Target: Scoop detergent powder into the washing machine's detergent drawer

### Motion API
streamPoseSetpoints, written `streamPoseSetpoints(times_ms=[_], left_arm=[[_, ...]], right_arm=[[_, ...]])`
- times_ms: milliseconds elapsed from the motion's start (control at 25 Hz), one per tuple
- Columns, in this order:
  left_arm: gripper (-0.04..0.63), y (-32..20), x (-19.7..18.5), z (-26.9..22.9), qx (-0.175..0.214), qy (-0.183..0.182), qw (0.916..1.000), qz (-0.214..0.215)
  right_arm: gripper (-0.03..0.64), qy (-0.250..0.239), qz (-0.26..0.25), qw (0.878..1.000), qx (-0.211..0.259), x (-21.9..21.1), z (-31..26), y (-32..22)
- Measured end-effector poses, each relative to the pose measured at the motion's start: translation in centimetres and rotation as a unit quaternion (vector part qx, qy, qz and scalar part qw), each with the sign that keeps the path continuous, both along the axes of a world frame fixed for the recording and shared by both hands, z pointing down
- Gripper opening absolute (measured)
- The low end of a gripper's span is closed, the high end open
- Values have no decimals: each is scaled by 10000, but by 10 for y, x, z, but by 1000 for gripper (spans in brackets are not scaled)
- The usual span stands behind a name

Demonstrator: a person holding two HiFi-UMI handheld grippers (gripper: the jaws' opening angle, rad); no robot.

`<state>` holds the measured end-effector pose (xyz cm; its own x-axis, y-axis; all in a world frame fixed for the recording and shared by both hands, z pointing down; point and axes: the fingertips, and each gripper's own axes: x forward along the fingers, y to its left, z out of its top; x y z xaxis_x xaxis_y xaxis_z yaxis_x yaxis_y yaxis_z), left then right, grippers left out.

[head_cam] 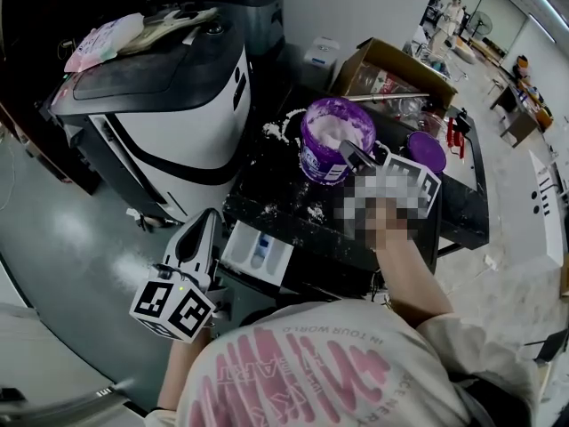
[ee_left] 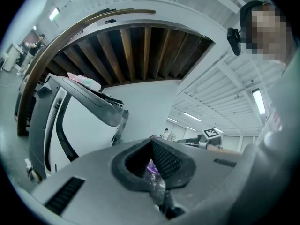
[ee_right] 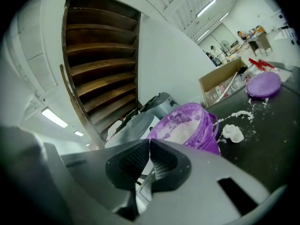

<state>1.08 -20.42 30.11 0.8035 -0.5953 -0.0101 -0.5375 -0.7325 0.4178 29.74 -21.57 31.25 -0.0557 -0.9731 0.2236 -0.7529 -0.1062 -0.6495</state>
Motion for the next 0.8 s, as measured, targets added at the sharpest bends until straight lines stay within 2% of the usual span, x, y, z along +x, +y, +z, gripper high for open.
streamPoseSetpoints(times_ms=[440,800], left_arm=[[0,1,2,-2,59,-147,9998,-118],[0,0,-3,0,22,-104,9997,-205]], right_arm=[[2,-514,114,9979,386,11,-6,-4],[2,-612,294,9959,596,23,-15,-4]])
